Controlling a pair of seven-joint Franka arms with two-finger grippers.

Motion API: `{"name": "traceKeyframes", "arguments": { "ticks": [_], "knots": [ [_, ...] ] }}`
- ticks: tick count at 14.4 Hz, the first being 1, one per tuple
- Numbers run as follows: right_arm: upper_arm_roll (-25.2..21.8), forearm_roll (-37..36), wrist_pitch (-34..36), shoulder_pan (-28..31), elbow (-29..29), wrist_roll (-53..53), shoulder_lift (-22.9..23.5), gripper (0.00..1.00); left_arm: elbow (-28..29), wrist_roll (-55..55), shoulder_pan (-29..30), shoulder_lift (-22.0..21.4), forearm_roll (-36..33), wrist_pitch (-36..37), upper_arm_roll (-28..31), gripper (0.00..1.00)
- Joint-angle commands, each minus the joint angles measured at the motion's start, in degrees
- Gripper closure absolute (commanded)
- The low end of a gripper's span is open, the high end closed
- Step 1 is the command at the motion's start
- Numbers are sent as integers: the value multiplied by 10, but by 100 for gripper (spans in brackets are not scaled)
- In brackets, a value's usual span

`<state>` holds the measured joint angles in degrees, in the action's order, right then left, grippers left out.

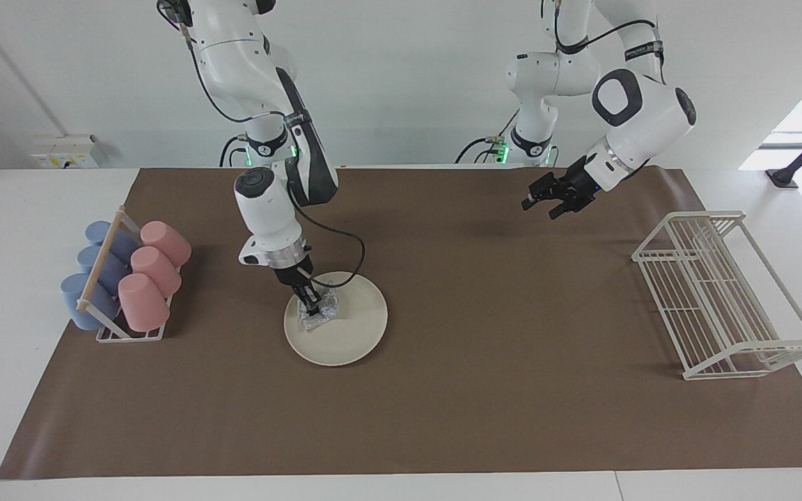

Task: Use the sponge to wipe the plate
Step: 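Rub the sponge around the white plate surface with the right gripper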

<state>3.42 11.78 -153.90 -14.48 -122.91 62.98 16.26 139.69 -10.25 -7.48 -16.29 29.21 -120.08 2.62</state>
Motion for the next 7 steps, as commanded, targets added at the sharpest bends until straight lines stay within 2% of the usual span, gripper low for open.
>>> {"name": "traceKeyframes", "arguments": {
  "ticks": [1,3,7],
  "knots": [
    [5,37,-6,-27,2,33,19,100,-10,47,1,15,-97,-37,-6,0],
    [5,44,-6,-28,3,37,19,100,-10,93,1,17,-136,-55,-6,0],
    [5,76,-7,-28,5,47,19,100,-12,113,19,21,-138,-62,-6,0]
  ]
}}
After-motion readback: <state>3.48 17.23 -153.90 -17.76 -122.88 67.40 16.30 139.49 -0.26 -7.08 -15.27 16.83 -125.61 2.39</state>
